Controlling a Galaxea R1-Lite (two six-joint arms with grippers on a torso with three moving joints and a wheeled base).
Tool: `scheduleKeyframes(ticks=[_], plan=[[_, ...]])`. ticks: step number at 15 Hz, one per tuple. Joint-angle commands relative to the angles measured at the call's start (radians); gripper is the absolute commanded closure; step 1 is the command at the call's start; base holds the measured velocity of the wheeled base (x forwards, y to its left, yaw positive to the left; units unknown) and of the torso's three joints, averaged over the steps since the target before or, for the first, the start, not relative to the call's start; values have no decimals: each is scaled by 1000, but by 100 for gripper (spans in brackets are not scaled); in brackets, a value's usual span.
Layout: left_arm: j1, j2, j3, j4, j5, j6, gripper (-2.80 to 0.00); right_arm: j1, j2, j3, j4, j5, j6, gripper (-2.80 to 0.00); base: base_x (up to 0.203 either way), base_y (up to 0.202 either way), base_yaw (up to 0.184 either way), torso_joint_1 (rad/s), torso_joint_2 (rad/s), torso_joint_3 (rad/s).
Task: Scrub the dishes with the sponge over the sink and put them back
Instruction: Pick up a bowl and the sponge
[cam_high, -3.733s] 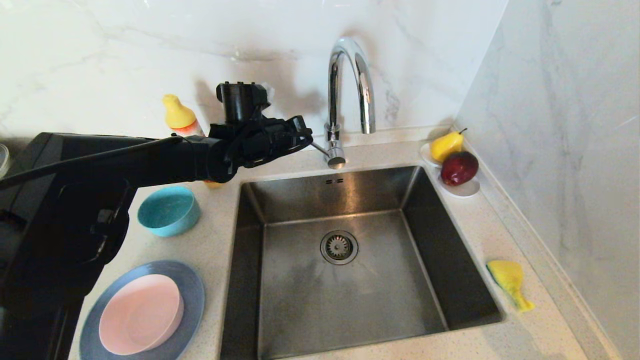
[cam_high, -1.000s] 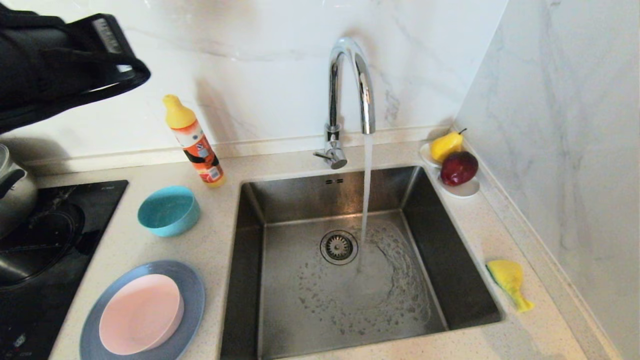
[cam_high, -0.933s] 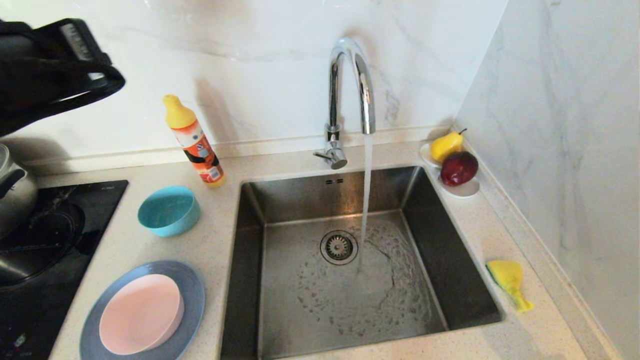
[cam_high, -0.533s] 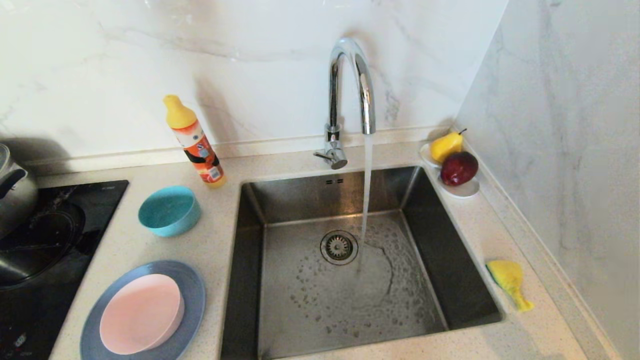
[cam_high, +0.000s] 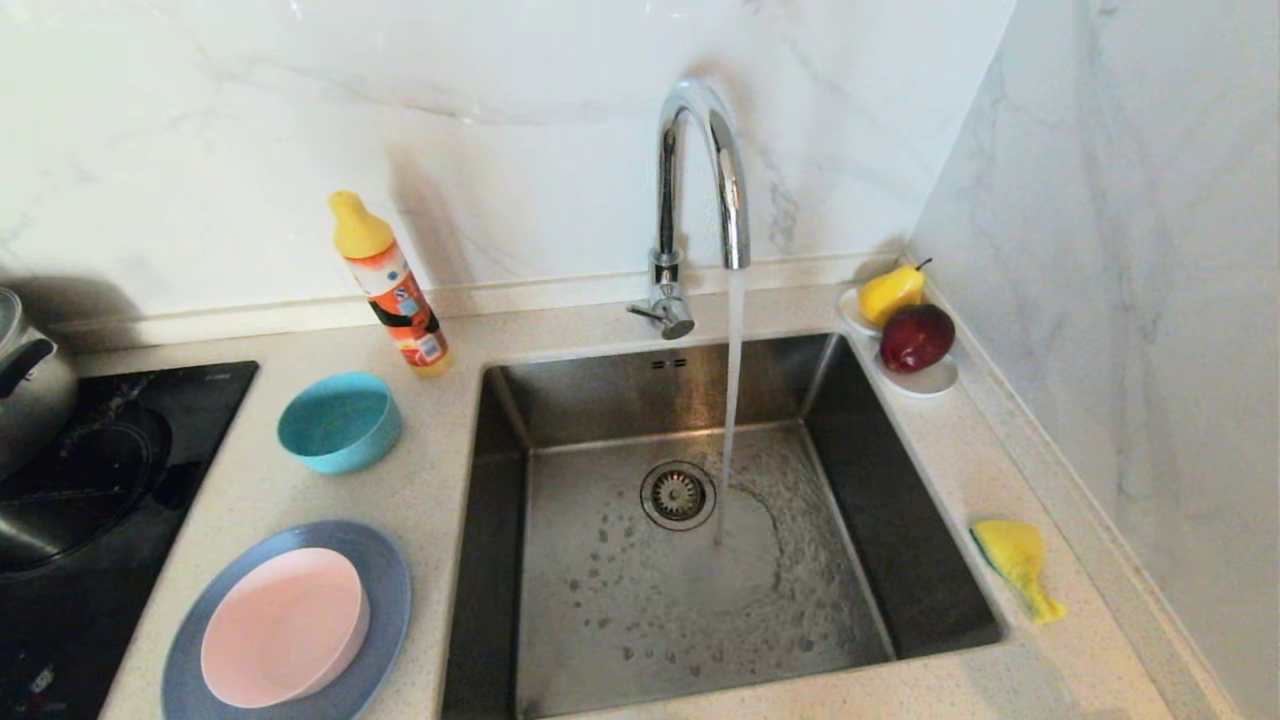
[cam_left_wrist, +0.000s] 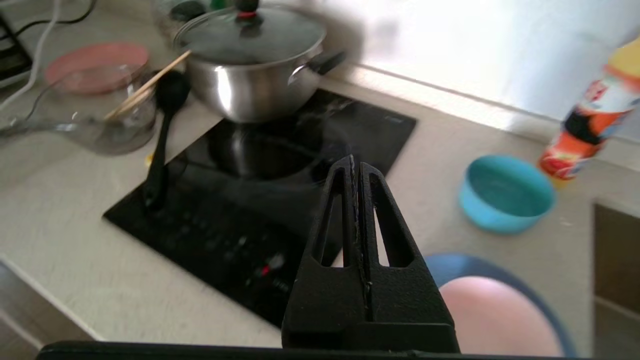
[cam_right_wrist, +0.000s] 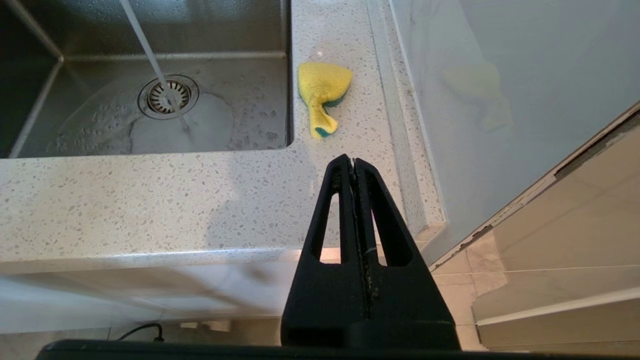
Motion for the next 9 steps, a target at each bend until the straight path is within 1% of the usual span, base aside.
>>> scheduleKeyframes(ticks=[1,2,3,4,5,6,7,8,9], plan=[[26,-51,47,-7,39,6,0,1,0,0,0,0,0,0,0,0,0,0,0,0],[62,-73,38,31,69,19,0,1,-1,0,1,0,-1,0,0,0,0,0,0,0],[84,-101,40,66,82,42,0,1,0,0,-1,0,-1,0,0,0,0,0,0,0],[85,-130,51,83,67,52,0,1,0,0,0,0,-1,0,0,0,0,0,0,0],[85,-166,69,101,-6,61,0,1,-1,0,1,0,-1,0,0,0,0,0,0,0],[85,-226,93,132,-120,72,0,1,-1,0,1,0,-1,0,0,0,0,0,0,0],[84,-278,126,168,-271,88,0,1,0,0,-1,0,-1,0,0,0,0,0,0,0],[84,-297,175,191,-390,97,0,1,-1,0,0,0,1,0,0,0,0,0,0,0],[84,-300,207,207,-480,99,0,1,0,0,0,0,-1,0,0,0,0,0,0,0]])
